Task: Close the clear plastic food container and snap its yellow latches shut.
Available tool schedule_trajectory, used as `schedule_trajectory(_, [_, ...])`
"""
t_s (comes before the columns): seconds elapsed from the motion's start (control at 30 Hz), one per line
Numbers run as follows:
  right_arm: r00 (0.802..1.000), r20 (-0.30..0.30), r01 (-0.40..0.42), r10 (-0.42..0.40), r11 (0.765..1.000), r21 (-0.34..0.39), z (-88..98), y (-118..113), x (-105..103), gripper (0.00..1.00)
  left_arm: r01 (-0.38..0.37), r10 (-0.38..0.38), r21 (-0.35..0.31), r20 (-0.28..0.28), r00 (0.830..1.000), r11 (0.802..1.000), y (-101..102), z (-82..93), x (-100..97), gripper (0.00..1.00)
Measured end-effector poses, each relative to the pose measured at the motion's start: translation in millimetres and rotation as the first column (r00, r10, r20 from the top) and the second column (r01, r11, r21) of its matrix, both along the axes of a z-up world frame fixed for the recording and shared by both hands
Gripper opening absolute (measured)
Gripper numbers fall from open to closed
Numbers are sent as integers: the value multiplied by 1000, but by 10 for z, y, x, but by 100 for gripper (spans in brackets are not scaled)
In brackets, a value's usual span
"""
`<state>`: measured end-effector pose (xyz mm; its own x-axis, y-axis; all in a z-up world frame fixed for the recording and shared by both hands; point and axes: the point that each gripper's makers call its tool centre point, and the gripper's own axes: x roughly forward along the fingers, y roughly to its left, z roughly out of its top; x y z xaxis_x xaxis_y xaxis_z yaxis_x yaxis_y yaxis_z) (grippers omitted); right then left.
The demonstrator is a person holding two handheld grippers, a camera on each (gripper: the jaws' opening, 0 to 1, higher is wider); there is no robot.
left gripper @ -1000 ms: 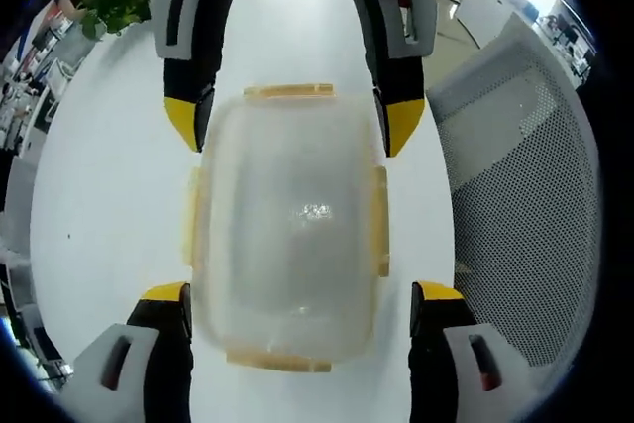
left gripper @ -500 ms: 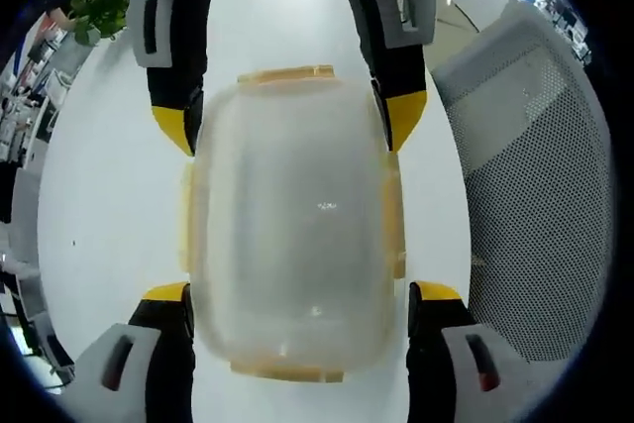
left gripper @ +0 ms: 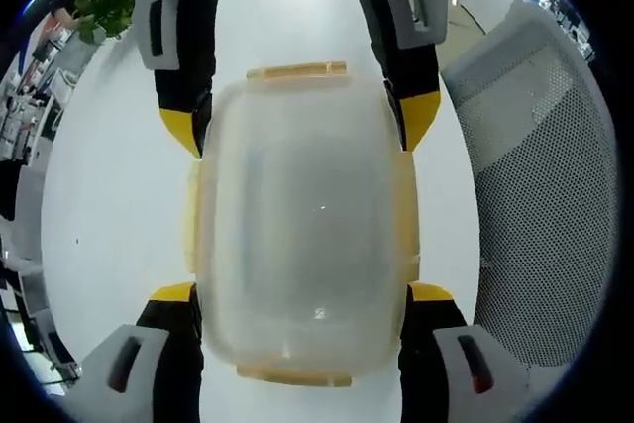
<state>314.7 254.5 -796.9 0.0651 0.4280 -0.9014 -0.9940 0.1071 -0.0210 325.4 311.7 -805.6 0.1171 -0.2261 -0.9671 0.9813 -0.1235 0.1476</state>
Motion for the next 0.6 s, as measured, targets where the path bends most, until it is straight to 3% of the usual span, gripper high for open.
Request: schedule_trajectory(0.6, [1000, -6, 3, -3, 1000, 16, -11, 3, 25, 82, -8, 8, -4, 5, 1000, 1000, -13, 7, 19, 82])
